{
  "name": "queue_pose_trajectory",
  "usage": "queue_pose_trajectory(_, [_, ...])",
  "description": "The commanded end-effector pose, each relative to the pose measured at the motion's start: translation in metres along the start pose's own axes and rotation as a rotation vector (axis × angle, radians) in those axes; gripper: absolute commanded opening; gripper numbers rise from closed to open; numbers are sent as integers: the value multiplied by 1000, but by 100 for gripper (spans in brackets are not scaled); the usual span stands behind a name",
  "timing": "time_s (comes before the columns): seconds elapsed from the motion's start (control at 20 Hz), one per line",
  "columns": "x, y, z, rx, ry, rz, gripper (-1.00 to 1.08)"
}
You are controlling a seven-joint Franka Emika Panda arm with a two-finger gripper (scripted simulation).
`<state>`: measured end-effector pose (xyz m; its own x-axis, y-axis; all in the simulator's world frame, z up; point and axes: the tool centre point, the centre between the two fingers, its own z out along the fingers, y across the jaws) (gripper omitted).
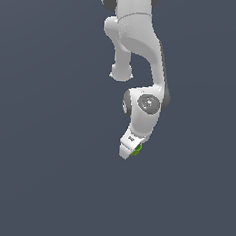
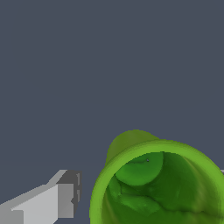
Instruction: Pick up the object and move it to a goal position.
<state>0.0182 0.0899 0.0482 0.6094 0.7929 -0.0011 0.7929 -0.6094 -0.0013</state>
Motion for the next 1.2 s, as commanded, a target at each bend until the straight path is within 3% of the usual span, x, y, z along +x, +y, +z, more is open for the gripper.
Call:
queue_pose_trajectory(0.0, [1,1,5,-1,1,0,100])
queue_pose_trajectory(0.1, [1,1,6,-1,1,0,100])
queue_pose_trajectory(0.15, [1,1,6,-1,1,0,-100])
queue_pose_trajectory(1.15, [11,13,0,-2,1,0,-100])
